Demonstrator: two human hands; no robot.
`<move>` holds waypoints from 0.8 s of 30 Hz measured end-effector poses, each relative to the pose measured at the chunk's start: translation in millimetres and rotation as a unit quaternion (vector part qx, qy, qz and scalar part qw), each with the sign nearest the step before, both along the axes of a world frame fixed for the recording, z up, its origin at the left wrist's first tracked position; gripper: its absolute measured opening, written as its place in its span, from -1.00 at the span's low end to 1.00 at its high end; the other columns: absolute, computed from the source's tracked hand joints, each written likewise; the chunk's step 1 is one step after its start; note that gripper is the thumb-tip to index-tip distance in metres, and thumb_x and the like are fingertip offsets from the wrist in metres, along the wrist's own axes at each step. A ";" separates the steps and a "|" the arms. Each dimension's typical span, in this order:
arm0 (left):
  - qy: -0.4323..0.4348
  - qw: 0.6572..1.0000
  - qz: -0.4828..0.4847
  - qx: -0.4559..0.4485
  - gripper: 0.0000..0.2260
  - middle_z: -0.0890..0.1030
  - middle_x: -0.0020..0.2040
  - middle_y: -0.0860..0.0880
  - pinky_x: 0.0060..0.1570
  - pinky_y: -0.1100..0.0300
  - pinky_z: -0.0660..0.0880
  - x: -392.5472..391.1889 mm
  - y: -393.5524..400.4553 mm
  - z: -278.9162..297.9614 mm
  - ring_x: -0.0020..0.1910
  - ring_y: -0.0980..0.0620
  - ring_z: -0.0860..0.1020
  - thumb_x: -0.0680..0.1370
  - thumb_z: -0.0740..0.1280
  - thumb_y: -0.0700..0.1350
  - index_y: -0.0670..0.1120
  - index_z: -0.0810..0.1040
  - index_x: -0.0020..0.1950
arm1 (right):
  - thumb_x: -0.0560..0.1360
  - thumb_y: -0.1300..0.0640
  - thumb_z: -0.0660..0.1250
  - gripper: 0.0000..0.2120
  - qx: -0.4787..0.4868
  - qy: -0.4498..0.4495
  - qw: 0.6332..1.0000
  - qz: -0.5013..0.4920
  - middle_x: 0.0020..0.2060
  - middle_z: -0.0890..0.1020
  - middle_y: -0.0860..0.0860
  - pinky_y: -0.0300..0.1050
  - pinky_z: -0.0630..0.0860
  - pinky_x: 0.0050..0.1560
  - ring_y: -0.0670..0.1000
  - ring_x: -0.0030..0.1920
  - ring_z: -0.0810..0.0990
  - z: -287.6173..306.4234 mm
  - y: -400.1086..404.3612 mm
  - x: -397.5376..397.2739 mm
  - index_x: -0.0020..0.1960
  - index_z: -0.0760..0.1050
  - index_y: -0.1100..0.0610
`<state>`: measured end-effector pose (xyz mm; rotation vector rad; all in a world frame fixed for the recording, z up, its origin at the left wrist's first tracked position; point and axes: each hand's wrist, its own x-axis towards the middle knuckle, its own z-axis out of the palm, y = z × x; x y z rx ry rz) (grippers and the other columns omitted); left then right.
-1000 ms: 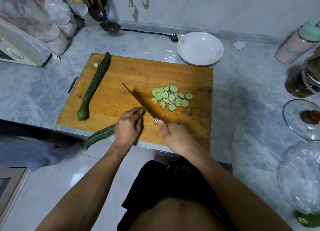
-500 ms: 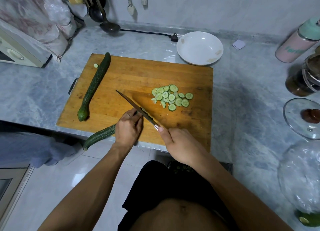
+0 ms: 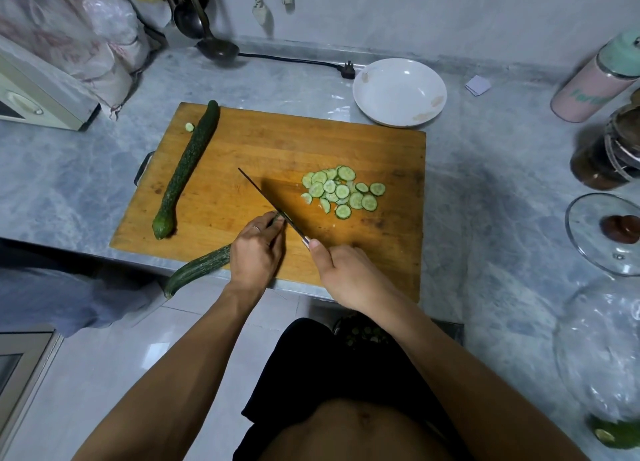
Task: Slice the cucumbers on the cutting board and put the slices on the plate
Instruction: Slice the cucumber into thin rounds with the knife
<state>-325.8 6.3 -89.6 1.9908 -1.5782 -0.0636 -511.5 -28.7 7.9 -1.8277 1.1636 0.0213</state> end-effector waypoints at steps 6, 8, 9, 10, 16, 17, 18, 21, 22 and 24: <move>-0.007 1.000 -0.007 -0.016 -0.83 0.67 0.09 -0.22 -0.10 0.00 0.61 2.2 0.4 2.2 -0.02 -0.21 0.67 0.49 0.38 -0.25 -0.23 0.70 0.03 | 0.68 -0.17 -0.13 -0.41 -0.039 -0.008 0.999 0.011 -0.42 0.45 0.01 -0.08 0.36 -0.15 0.08 -0.22 0.47 -8.0 2.2 1.4 -0.38 0.34 0.07; 0.001 1.000 -0.002 -0.020 -0.81 0.68 0.08 -0.21 -0.10 -0.01 0.61 1.8 0.8 4.4 -0.04 -0.20 0.67 0.48 0.36 -0.22 -0.22 0.70 0.03 | 0.68 -0.16 -0.12 -0.38 -0.048 -0.009 0.999 0.008 -0.44 0.48 0.03 -0.08 0.37 -0.23 0.03 -0.32 0.48 -6.0 0.9 -1.3 -0.37 0.40 0.12; 0.008 1.000 0.001 -0.020 -0.81 0.68 0.07 -0.20 -0.09 -0.01 0.62 1.2 1.0 5.7 -0.05 -0.19 0.68 0.48 0.36 -0.21 -0.21 0.71 0.03 | 0.68 -0.17 -0.11 -0.36 -0.049 -0.008 0.999 0.002 -0.44 0.50 0.05 -0.07 0.36 -0.30 0.01 -0.36 0.48 -4.5 -1.7 -3.1 -0.34 0.46 0.17; 0.016 1.000 0.005 -0.019 -0.80 0.68 0.07 -0.19 -0.08 0.00 0.62 0.2 0.6 6.5 -0.05 -0.17 0.68 0.48 0.36 -0.20 -0.20 0.71 0.03 | 0.68 -0.17 -0.10 -0.34 -0.048 -0.006 0.999 -0.006 -0.44 0.51 0.06 -0.08 0.35 -0.34 0.01 -0.39 0.48 -3.0 -5.3 -5.8 -0.32 0.49 0.20; 0.070 0.997 0.023 -0.015 -0.82 0.69 0.07 -0.17 0.03 0.08 0.61 2.1 0.9 4.1 -0.01 -0.12 0.68 0.50 0.42 -0.18 -0.20 0.71 0.06 | 0.68 -0.16 -0.07 -0.32 -0.070 -0.009 0.997 -0.023 -0.45 0.51 0.17 -0.05 0.41 -0.32 0.10 -0.39 0.52 3.8 -17.2 -20.7 -0.36 0.45 0.27; 0.073 0.997 0.023 -0.013 -0.83 0.69 0.07 -0.17 0.04 0.08 0.61 1.3 1.0 4.8 -0.01 -0.12 0.68 0.50 0.43 -0.20 -0.20 0.71 0.06 | 0.68 -0.16 -0.07 -0.33 -0.073 -0.007 0.997 -0.017 -0.45 0.51 0.16 -0.03 0.41 -0.31 0.10 -0.39 0.52 4.7 -17.4 -22.1 -0.37 0.43 0.25; 0.072 0.997 0.023 -0.011 -0.84 0.69 0.07 -0.18 0.05 0.08 0.60 0.1 0.8 5.6 -0.01 -0.12 0.68 0.50 0.44 -0.23 -0.20 0.71 0.06 | 0.68 -0.16 -0.07 -0.35 -0.073 -0.006 0.997 -0.011 -0.47 0.48 0.12 -0.03 0.39 -0.32 0.08 -0.40 0.50 5.0 -16.6 -23.2 -0.39 0.40 0.22; 0.052 0.999 0.011 -0.011 -0.85 0.69 0.05 -0.19 -0.01 0.03 0.62 -3.7 -1.3 9.8 -0.02 -0.15 0.67 0.48 0.44 -0.28 -0.21 0.71 0.03 | 0.66 -0.22 -0.07 -0.41 -0.061 0.002 0.998 0.013 -0.41 0.47 0.05 -0.03 0.32 -0.30 0.05 -0.33 0.46 4.0 -8.4 -24.0 -0.37 0.36 0.11; 0.045 0.999 0.004 -0.013 -0.85 0.69 0.04 -0.19 -0.04 0.02 0.63 -4.6 -1.9 11.1 -0.03 -0.15 0.67 0.48 0.41 -0.28 -0.22 0.70 0.02 | 0.65 -0.24 -0.08 -0.43 -0.057 0.005 0.998 0.018 -0.36 0.48 0.05 -0.05 0.32 -0.25 0.06 -0.26 0.47 3.2 -4.6 -23.7 -0.35 0.36 0.06; 0.037 0.999 -0.006 -0.016 -0.82 0.69 0.02 -0.18 -0.09 0.01 0.64 -5.4 -3.2 13.3 -0.04 -0.17 0.67 0.47 0.35 -0.26 -0.24 0.70 -0.01 | 0.65 -0.24 -0.09 -0.45 -0.055 0.005 0.998 0.023 -0.32 0.49 0.06 -0.07 0.31 -0.21 0.08 -0.20 0.46 5.3 1.6 -22.9 -0.33 0.34 0.04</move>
